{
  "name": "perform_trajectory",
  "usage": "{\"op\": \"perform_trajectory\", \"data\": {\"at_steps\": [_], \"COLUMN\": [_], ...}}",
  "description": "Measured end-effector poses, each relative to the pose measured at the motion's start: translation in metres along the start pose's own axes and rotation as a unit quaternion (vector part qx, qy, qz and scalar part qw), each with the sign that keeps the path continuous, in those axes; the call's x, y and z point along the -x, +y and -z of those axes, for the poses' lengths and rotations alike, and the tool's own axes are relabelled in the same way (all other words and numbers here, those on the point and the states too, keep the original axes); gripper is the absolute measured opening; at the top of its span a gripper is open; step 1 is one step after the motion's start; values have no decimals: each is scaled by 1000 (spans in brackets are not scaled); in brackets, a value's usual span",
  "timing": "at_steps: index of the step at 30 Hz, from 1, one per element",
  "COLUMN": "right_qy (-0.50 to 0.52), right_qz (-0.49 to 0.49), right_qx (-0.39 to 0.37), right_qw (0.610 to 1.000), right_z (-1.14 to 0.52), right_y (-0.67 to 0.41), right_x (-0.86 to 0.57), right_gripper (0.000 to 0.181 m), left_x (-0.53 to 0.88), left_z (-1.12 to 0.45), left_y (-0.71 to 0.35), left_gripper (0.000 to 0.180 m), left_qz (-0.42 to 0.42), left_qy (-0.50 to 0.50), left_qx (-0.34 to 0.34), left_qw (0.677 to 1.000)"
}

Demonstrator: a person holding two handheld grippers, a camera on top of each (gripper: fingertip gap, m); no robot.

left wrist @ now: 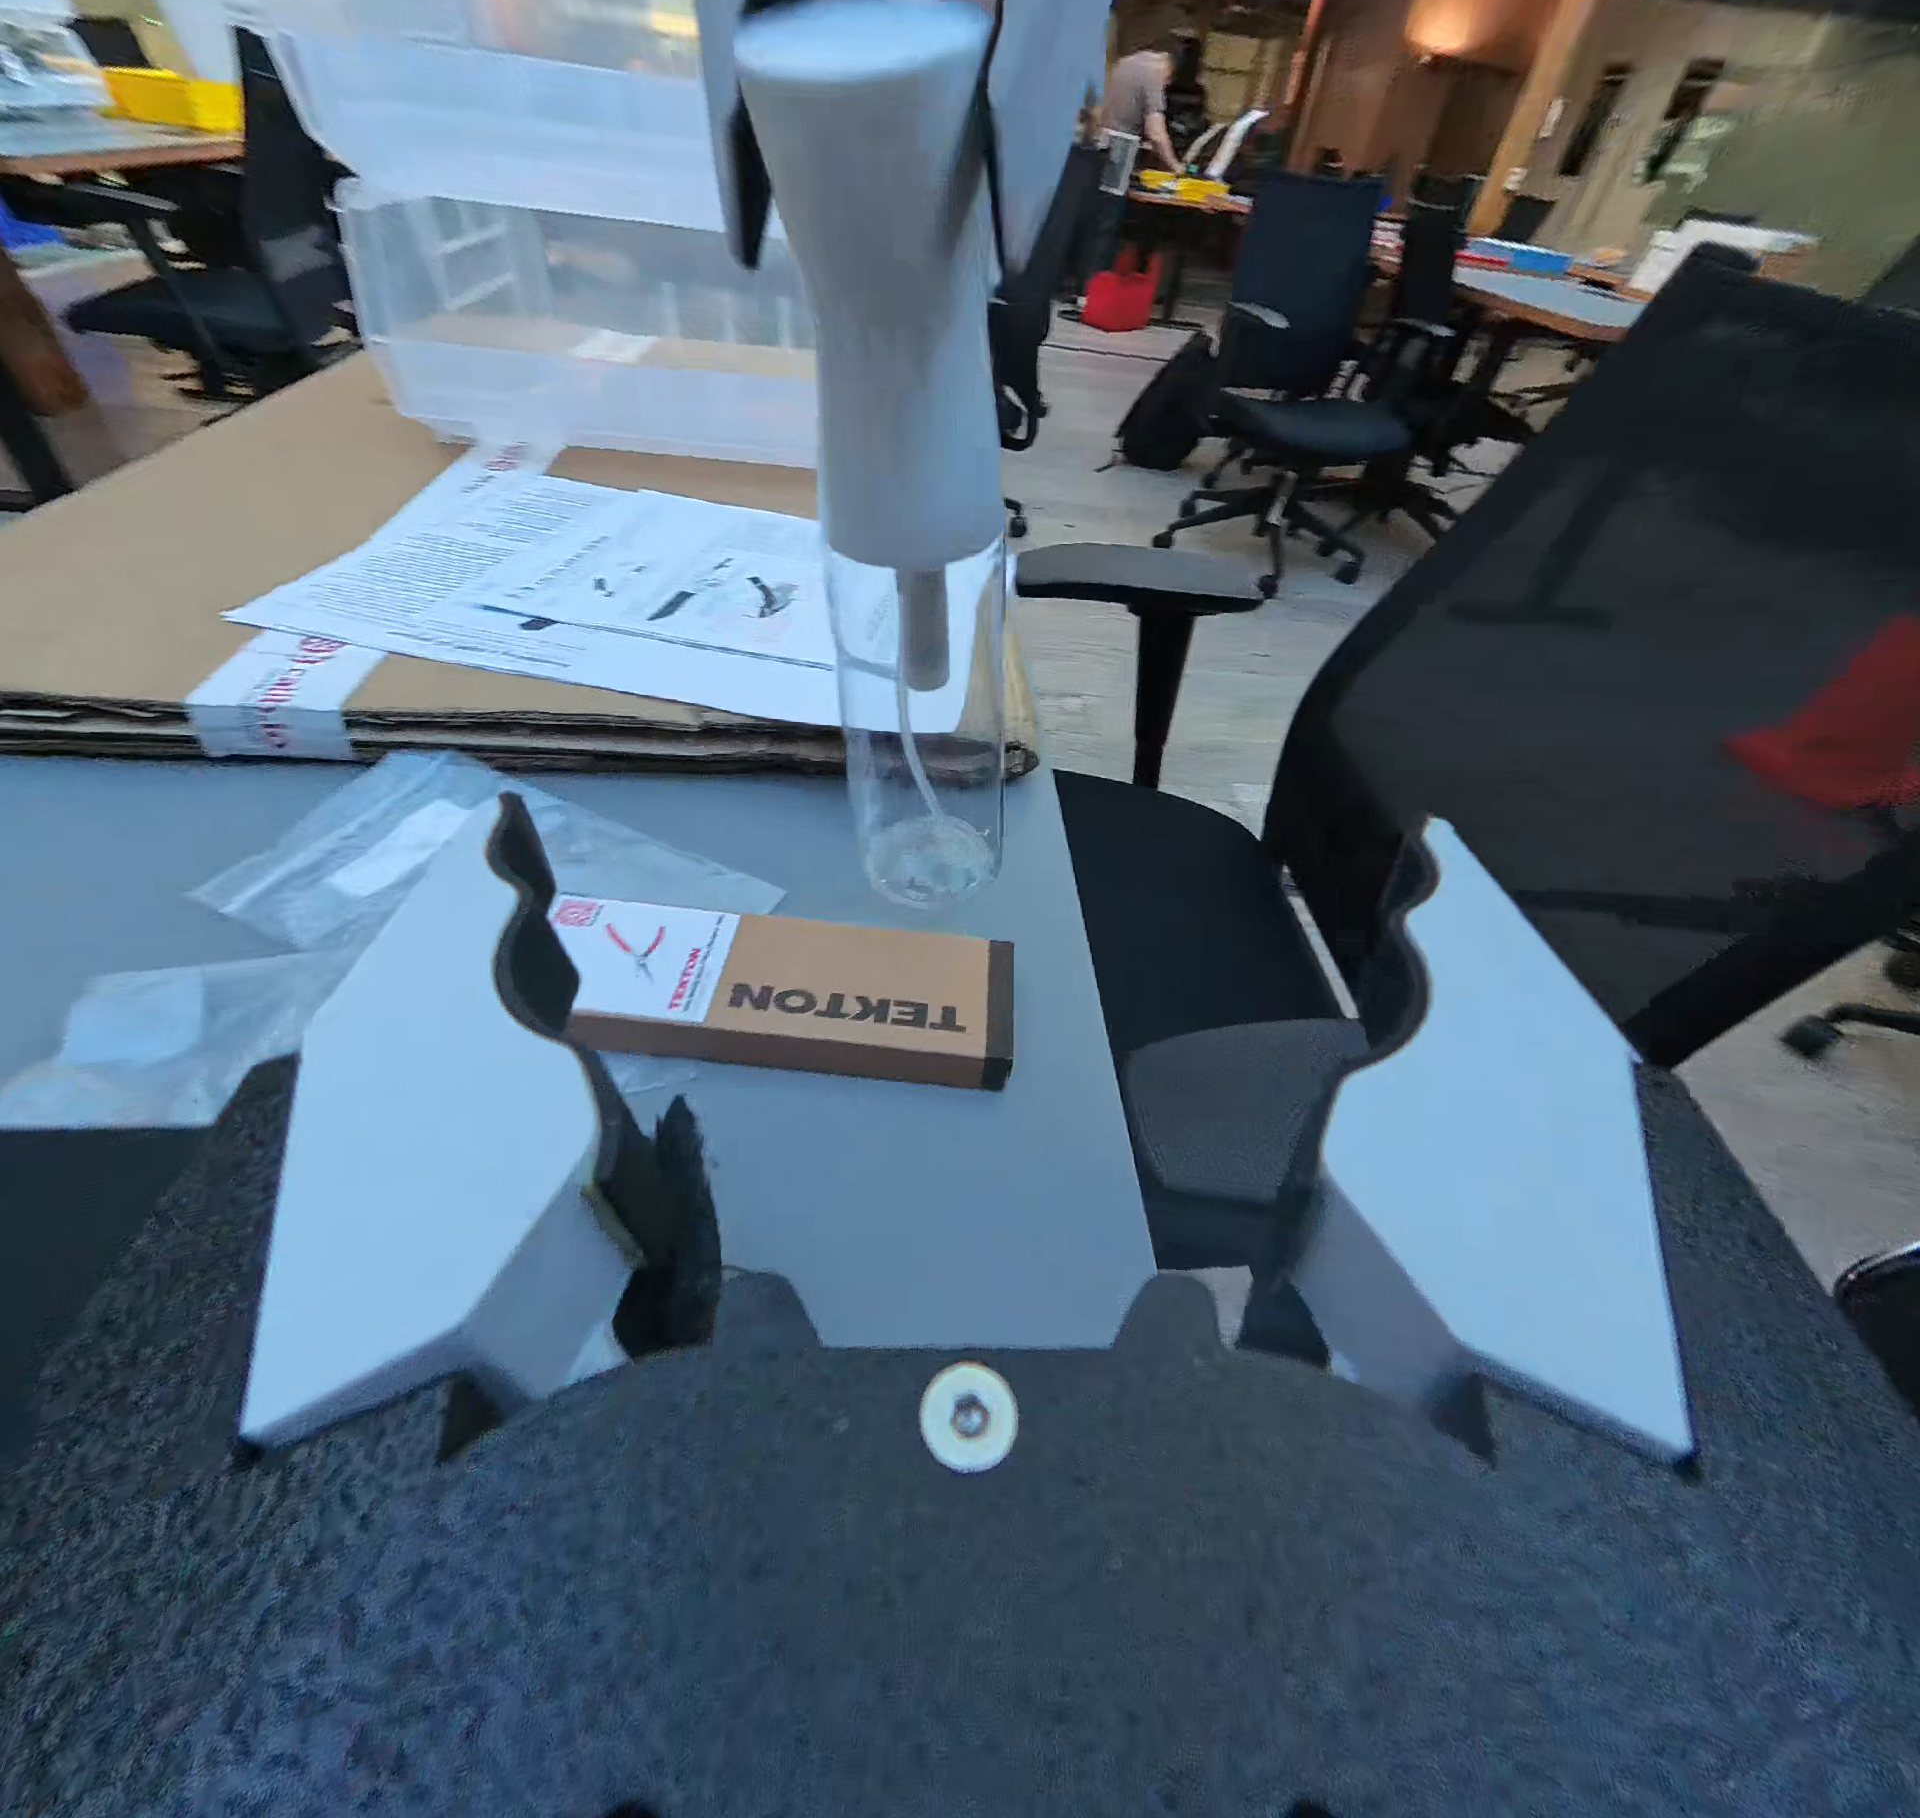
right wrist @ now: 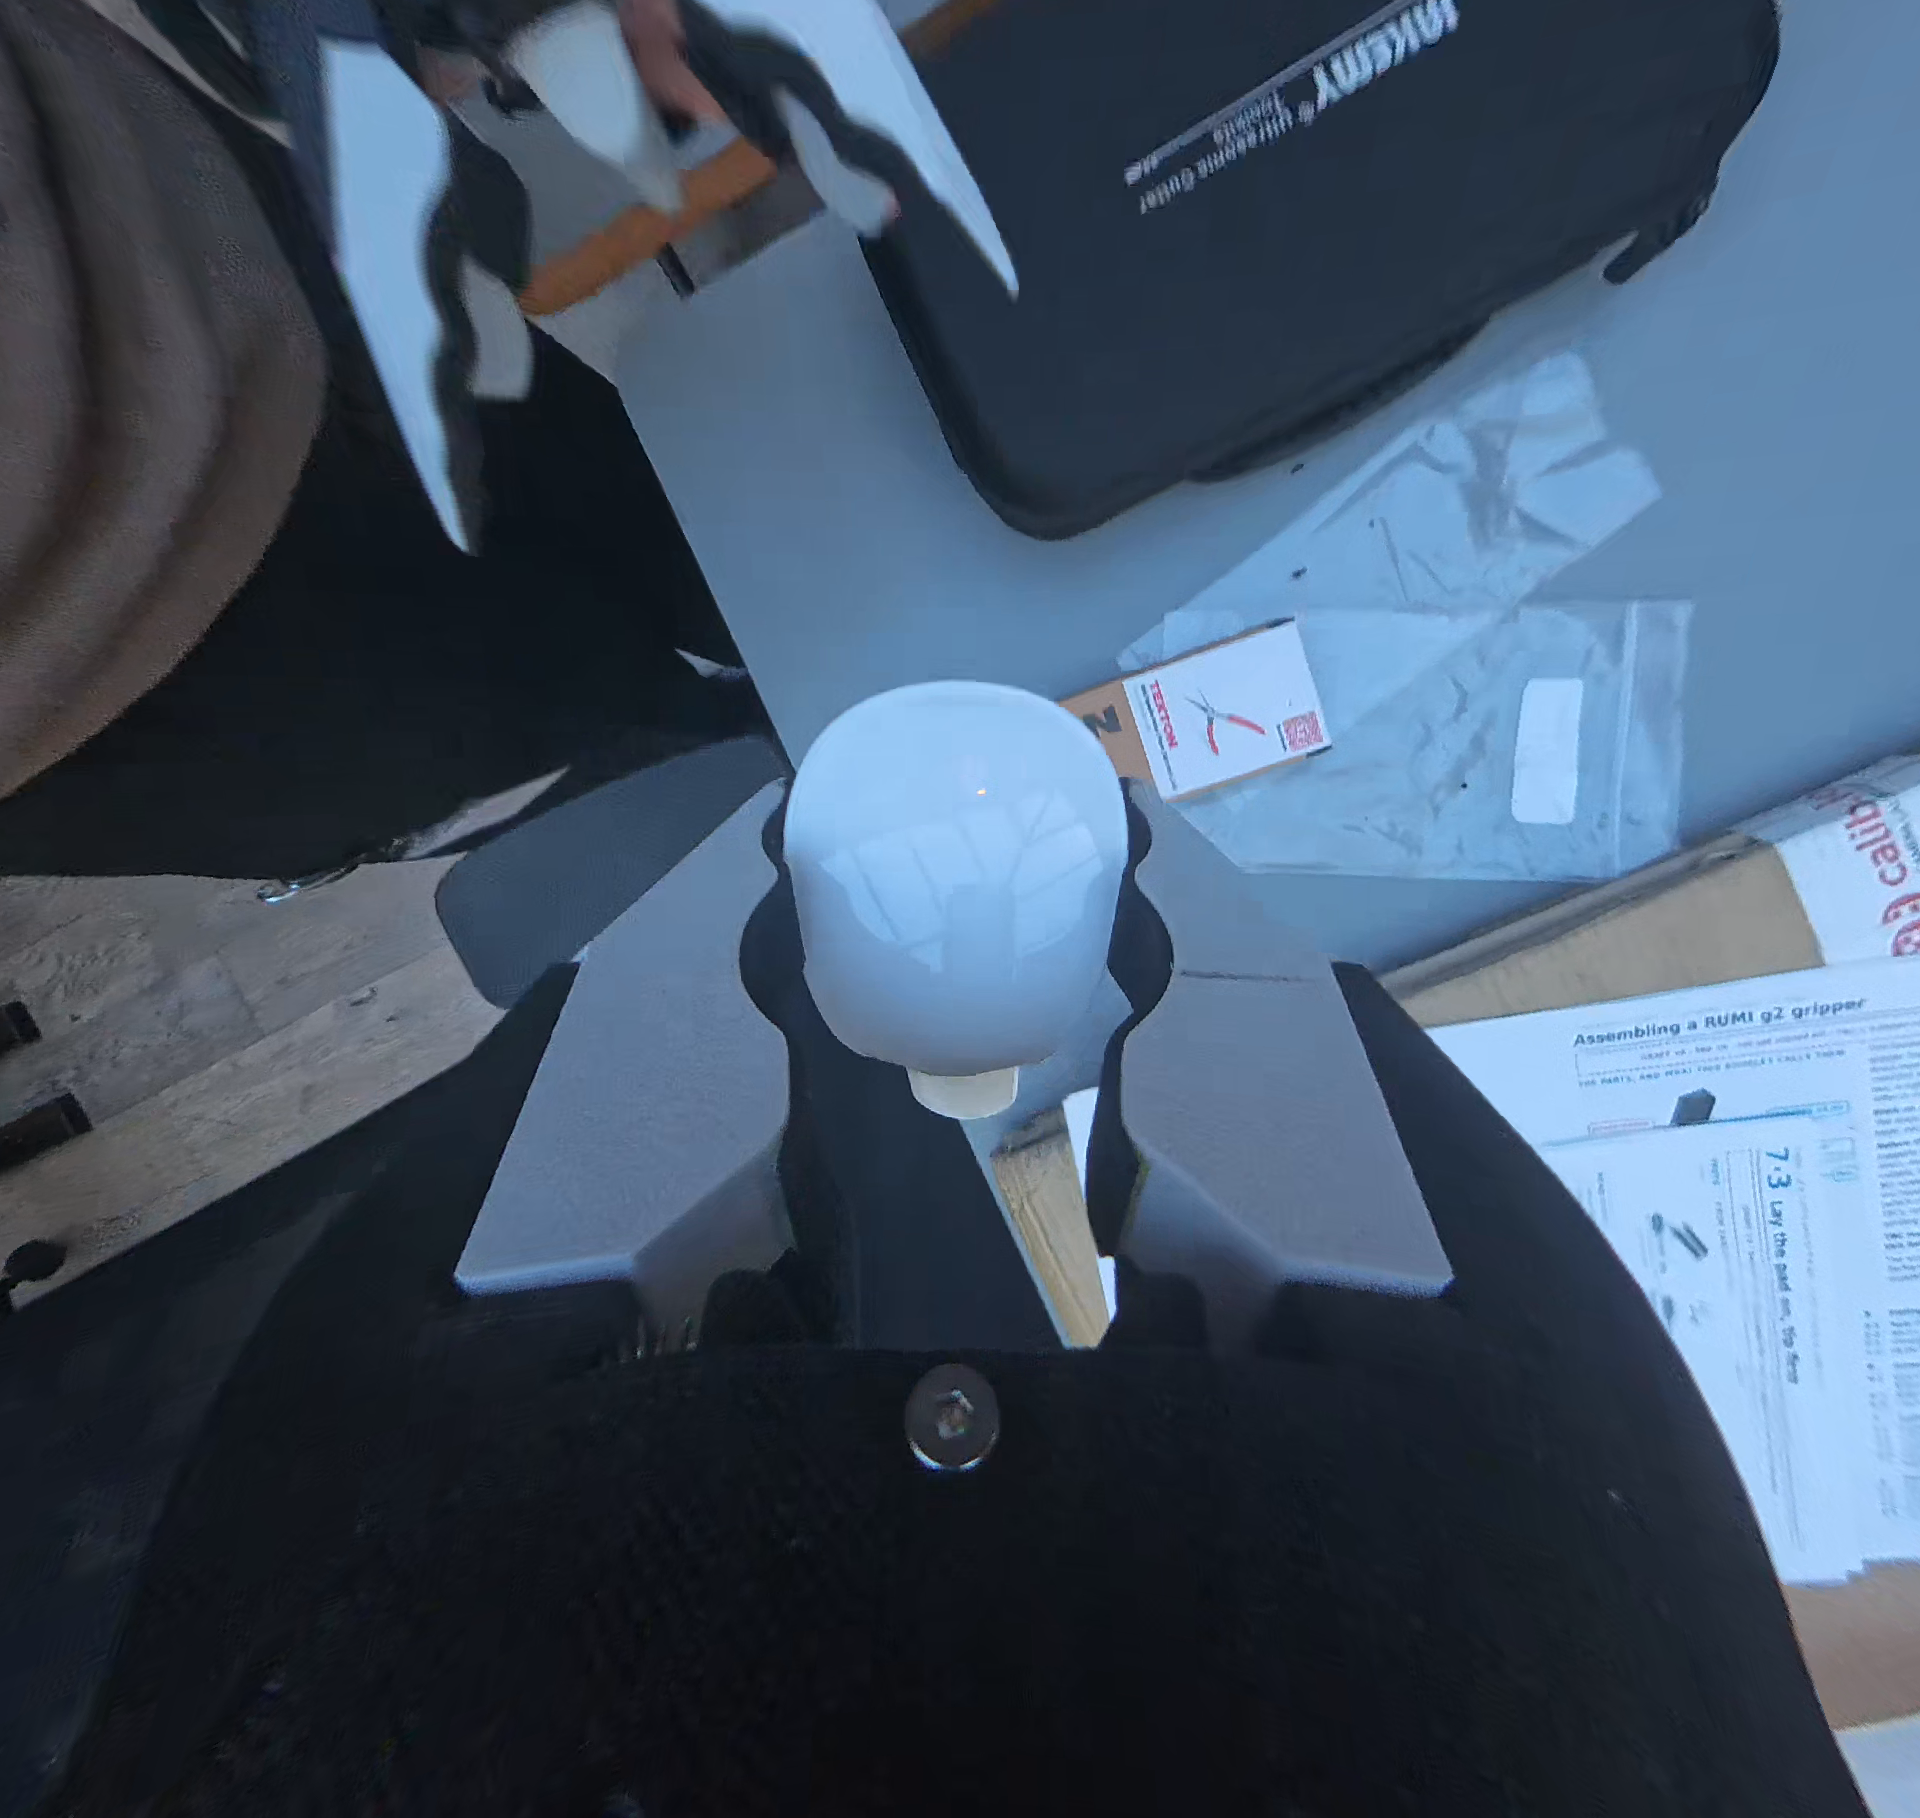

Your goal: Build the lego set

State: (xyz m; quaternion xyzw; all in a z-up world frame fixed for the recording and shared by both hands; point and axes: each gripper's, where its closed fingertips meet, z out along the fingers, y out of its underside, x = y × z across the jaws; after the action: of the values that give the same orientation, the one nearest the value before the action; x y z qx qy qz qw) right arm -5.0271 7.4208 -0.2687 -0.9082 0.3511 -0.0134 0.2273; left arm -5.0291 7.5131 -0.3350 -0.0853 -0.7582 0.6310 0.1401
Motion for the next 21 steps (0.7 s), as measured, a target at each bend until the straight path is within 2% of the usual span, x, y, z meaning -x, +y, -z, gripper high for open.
{"op": "perform_trajectory", "data": {"at_steps": [1, 5, 8, 10, 13, 14, 16, 20, 21], "right_qy": [-4, -29, -26, -24, -24, -21, -13, 18, 25], "right_qz": [7, 35, 57, 66, 65, 63, 56, 32, 25], "right_qx": [-16, -94, -134, -166, -212, -224, -251, -313, -320], "right_qw": [1000, 995, 989, 984, 975, 972, 966, 949, 947], "right_z": [8, 37, 57, 70, 87, 91, 99, 119, 123], "right_y": [-12, -63, -89, -102, -112, -113, -112, -105, -102], "right_x": [7, 40, 61, 73, 93, 99, 112, 139, 146], "right_gripper": [58, 58, 58, 58, 58, 58, 57, 57, 57], "left_x": [-1, -10, -22, -27, -35, -40, -57, -92, -103], "left_z": [-11, -39, -39, -36, -29, -28, -30, -52, -56], "left_y": [3, 5, 0, -14, -41, -49, -58, -67, -71], "left_gripper": [155, 154, 130, 114, 71, 67, 68, 98, 93], "left_qz": [-2, -9, -26, -50, -82, -86, -94, -102, -100], "left_qy": [20, 90, 125, 125, 113, 117, 145, 174, 187], "left_qx": [7, 25, 31, 2, -59, -77, -90, -109, -122], "left_qw": [1000, 996, 991, 991, 988, 986, 981, 973, 970]}}
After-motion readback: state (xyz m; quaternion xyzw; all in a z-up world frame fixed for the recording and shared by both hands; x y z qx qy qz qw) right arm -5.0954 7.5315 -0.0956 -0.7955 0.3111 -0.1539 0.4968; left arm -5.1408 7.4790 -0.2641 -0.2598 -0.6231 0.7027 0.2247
